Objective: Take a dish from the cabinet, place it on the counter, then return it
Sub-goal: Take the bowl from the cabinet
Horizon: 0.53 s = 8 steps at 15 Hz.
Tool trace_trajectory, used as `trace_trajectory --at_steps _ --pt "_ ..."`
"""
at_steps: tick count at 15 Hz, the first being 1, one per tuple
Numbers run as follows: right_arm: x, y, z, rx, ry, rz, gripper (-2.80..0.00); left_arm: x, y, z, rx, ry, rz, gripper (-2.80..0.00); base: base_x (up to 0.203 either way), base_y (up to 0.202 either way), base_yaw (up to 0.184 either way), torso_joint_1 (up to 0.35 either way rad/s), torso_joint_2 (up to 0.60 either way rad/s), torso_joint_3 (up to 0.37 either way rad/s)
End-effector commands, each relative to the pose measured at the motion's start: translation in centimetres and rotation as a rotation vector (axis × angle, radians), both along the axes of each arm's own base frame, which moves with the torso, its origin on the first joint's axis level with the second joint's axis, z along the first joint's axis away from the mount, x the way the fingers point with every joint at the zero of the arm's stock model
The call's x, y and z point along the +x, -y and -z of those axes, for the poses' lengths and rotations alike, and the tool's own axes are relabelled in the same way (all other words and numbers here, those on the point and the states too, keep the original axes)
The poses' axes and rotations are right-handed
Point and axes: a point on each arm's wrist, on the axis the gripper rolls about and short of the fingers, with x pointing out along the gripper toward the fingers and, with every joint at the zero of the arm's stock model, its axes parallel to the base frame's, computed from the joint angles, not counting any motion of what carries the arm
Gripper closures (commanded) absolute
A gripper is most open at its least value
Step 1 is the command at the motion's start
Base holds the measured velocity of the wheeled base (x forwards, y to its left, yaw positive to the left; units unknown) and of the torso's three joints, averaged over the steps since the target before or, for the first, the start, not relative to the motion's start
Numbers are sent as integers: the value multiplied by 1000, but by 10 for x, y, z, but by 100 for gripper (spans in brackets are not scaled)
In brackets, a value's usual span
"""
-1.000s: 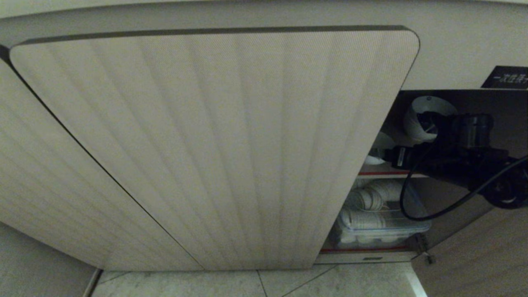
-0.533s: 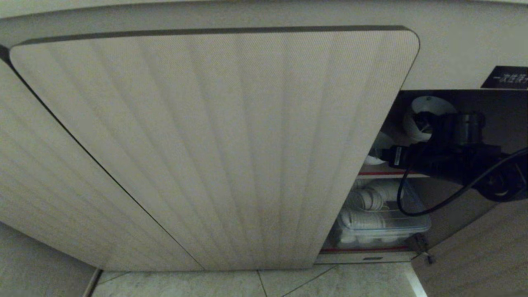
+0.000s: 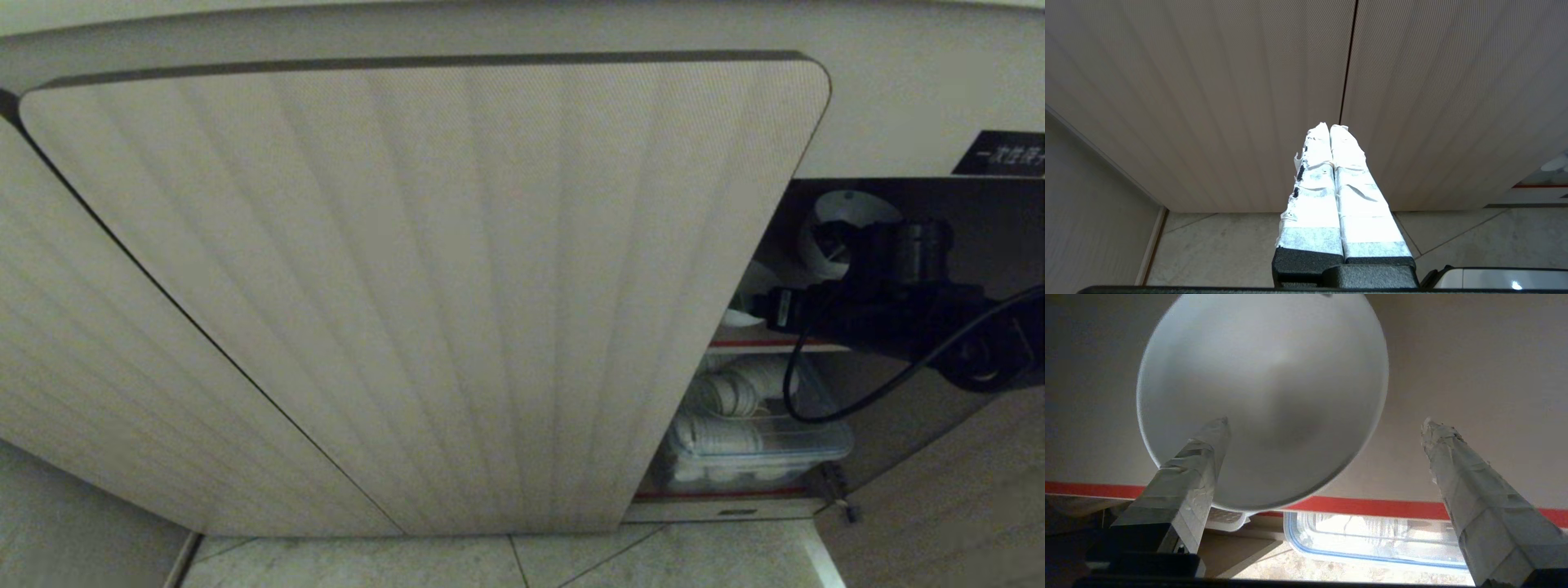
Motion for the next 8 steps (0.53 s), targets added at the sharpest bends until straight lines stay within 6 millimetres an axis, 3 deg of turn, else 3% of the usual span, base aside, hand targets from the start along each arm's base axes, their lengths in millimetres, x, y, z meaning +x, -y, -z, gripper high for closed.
trace_trajectory --at_steps 1,8 --pt "3 0 -1 1 8 -1 -280 0 0 0 -1 1 1 0 0 0 0 0 0 0" --pt "15 -2 -5 18 35 3 -280 0 0 0 0 1 -2 0 0 0 0 0 0 0"
